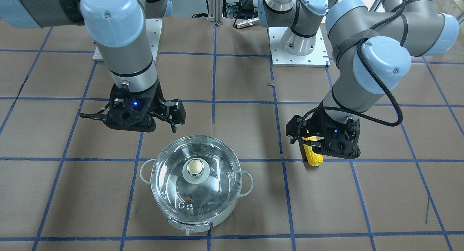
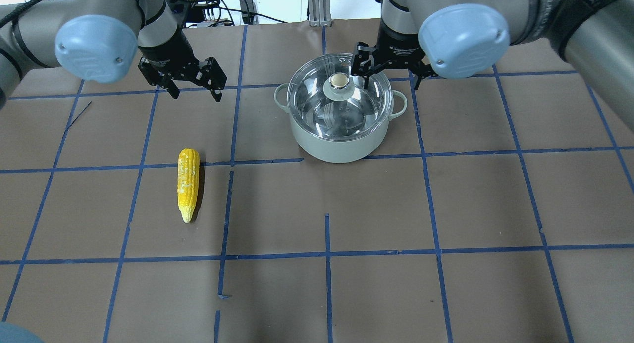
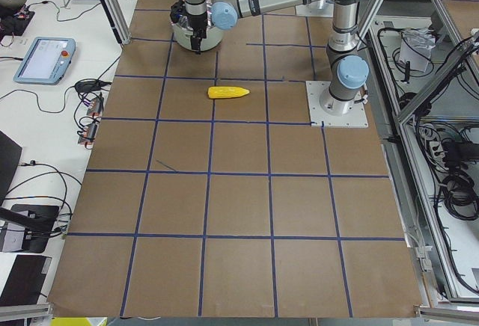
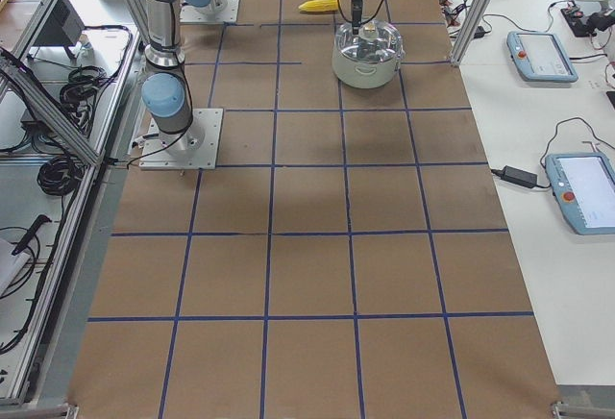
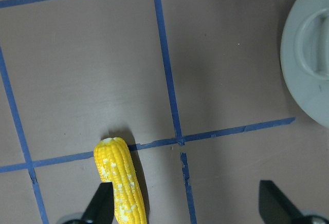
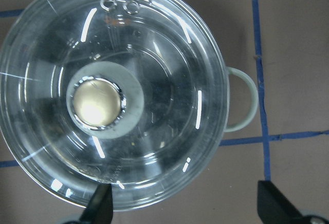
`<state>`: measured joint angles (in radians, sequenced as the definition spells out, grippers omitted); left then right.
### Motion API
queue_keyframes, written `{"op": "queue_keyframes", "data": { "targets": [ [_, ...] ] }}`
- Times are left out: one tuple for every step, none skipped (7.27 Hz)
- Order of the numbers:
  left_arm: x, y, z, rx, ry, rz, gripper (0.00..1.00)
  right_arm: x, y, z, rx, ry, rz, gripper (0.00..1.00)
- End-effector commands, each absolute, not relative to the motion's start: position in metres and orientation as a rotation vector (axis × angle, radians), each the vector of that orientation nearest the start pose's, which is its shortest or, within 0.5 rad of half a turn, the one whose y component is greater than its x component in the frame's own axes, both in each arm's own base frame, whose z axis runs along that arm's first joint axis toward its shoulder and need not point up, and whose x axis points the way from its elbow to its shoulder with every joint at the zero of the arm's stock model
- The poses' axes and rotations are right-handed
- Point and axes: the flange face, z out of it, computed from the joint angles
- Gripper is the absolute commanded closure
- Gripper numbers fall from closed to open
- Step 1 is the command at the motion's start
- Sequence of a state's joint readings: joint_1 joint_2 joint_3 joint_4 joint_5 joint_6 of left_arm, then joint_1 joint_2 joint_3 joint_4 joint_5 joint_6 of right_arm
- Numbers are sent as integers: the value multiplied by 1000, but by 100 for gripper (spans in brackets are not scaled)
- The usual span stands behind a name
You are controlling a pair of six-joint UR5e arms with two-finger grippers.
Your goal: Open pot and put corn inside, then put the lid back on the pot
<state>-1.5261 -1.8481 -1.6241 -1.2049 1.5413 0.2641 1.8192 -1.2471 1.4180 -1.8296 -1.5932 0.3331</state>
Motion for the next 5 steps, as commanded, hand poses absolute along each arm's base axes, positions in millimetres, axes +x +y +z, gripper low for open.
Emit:
{"op": "queue_keyframes", "data": {
  "targets": [
    [-59,-576,298,374,3137,-98,0,316,-605,384,210,3128,-132,0],
    [-32,-572,291,308,3154,-82,0,324,-613,364,225,3134,-97,0],
    [-10,-575,282,216,3164,-53,0,328,-622,356,220,3122,-131,0],
    [2,-575,274,84,3164,-21,0,331,-627,359,219,3113,-149,0],
    [2,-575,262,-12,3171,18,0,334,-632,358,215,3117,-152,0]
  ]
}}
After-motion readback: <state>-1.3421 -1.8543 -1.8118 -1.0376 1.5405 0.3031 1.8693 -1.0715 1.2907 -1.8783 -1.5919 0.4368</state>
